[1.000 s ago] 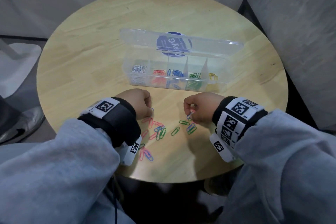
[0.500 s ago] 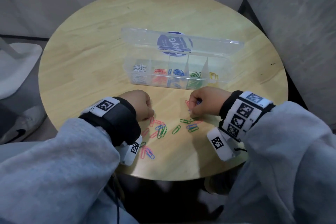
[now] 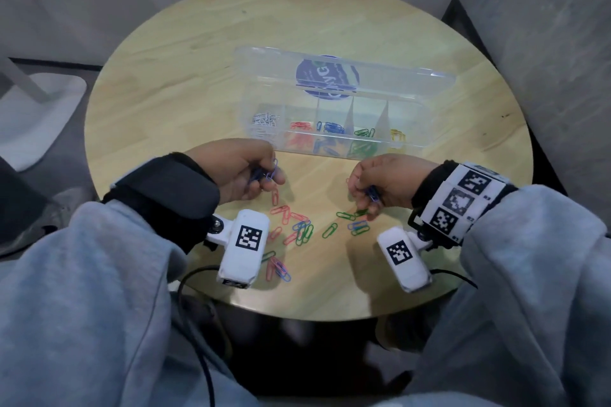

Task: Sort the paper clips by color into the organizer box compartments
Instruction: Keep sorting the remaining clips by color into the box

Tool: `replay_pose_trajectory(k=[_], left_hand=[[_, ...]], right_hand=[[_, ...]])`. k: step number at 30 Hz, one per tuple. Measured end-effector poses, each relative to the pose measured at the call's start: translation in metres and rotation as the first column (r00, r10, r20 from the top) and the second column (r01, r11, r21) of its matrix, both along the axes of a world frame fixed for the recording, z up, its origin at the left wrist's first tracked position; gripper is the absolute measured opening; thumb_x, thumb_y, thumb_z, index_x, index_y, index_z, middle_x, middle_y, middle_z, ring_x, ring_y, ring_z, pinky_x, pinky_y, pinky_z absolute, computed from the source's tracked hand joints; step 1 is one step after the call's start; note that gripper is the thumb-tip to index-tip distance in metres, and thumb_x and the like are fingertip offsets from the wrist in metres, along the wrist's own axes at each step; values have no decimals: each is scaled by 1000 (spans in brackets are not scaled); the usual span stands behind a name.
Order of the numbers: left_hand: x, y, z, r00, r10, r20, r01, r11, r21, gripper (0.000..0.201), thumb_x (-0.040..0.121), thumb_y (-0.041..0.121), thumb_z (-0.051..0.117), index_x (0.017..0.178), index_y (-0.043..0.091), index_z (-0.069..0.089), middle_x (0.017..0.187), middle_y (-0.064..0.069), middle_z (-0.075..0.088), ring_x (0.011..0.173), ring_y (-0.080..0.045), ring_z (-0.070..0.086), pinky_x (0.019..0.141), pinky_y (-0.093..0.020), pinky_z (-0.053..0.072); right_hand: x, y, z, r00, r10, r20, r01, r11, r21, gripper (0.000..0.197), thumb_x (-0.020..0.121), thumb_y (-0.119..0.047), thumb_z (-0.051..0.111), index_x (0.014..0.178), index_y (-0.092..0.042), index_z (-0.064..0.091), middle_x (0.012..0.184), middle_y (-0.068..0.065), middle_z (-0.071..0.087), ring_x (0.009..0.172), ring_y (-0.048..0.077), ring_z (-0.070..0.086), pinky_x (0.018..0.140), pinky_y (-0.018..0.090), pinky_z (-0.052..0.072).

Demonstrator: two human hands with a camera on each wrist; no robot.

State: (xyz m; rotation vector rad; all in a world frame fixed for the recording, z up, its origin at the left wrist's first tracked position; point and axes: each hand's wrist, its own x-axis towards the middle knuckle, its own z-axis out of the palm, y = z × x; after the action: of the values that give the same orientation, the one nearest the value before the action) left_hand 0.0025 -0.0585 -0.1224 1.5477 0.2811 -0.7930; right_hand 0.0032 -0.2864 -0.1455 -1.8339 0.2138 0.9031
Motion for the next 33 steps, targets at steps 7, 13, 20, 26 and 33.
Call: replay_pose_trajectory(k=[7, 13, 20, 26, 33], left_hand=[[-11, -7, 3, 975, -205, 81, 193, 972, 135, 21, 48, 1, 38, 64, 15, 38, 46, -1, 49, 35, -9, 36, 35, -12, 23], [-33, -20, -9, 637, -770, 3, 629, 523, 576, 15, 67, 17, 64, 75, 26, 55, 39, 15, 46, 36, 0, 38, 46, -17, 32], [-46, -28, -15, 439, -884, -159, 599, 156, 786, 17, 78, 38, 69, 91, 34, 60, 63, 10, 45, 56, -3, 42, 48, -17, 30], [-46, -27, -27, 343, -927, -154, 585, 83, 807, 15, 73, 31, 68, 80, 34, 55, 100, 2, 64, 89, -20, 58, 65, -25, 38], [-41, -29, -35, 323, -939, -120, 581, 97, 808, 19, 76, 28, 68, 66, 29, 51, 88, 3, 63, 76, -15, 52, 57, -23, 34]], right_hand=[[-12, 4, 9, 870, 473, 139, -329, 768, -549, 17, 75, -13, 66, 68, -22, 54, 60, -7, 52, 59, 12, 47, 61, 25, 40], [-19, 10, 2, 757, 653, 29, -454, 557, -696, 15, 78, -15, 64, 75, -25, 54, 64, -14, 40, 59, 4, 42, 59, 24, 39], [-18, 8, -3, 713, 700, 41, -446, 498, -743, 9, 79, -14, 58, 79, -22, 57, 74, -11, 52, 79, 18, 52, 75, 31, 48], [-16, 7, -2, 723, 691, 1, -457, 480, -748, 8, 78, -12, 52, 74, -18, 50, 76, 3, 51, 69, 17, 46, 63, 28, 40], [-11, 1, 4, 817, 560, 134, -343, 660, -668, 13, 75, -14, 61, 66, -22, 56, 63, -9, 52, 64, 10, 48, 66, 26, 45]])
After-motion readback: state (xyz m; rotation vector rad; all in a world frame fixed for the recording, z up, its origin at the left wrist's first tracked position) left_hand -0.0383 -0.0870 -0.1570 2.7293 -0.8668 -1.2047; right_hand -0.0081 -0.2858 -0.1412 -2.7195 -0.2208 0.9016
